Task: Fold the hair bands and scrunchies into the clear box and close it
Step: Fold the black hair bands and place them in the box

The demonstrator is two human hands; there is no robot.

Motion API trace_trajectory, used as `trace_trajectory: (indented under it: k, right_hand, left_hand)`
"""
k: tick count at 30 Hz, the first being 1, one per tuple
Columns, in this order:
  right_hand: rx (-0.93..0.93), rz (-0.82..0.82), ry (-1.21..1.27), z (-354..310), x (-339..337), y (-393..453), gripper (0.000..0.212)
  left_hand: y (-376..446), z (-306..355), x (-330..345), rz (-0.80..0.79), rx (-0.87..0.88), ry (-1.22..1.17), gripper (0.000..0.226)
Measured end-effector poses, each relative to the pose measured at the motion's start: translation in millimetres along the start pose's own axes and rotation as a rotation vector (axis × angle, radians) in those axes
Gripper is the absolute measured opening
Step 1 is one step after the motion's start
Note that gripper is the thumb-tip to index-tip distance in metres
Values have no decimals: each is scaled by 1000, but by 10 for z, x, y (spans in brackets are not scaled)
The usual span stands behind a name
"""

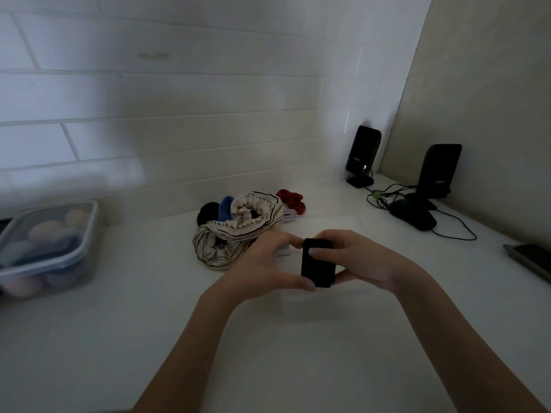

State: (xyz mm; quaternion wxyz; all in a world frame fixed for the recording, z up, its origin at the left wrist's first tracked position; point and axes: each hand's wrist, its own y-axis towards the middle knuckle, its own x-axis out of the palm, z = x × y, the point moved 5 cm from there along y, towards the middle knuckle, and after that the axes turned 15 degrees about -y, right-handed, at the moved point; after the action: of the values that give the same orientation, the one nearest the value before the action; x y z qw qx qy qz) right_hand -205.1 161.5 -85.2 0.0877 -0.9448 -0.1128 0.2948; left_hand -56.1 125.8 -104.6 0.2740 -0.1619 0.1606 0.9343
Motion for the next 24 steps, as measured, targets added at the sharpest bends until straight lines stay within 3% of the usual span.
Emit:
trace_trajectory:
  k: [5, 11, 16, 19, 24]
  right_hand:
    - [46, 117, -2, 39, 119, -39, 28]
    - [59, 95, -361, -45, 325, 4, 36]
    - [104, -101, -304, -25, 375, -19, 25]
    - [99, -164, -239, 34, 375, -28, 34]
    - [55, 61, -658, -16, 360, 76, 35]
  left_hand:
    - [-21, 42, 11, -14, 68, -4, 54]
    - [3, 28, -5, 63, 81, -39, 31]
    - [1, 23, -18, 52, 66, -48, 26]
    - [-10, 30, -13, 36, 55, -25, 25]
    - [-3, 54, -1, 26, 60, 11, 24]
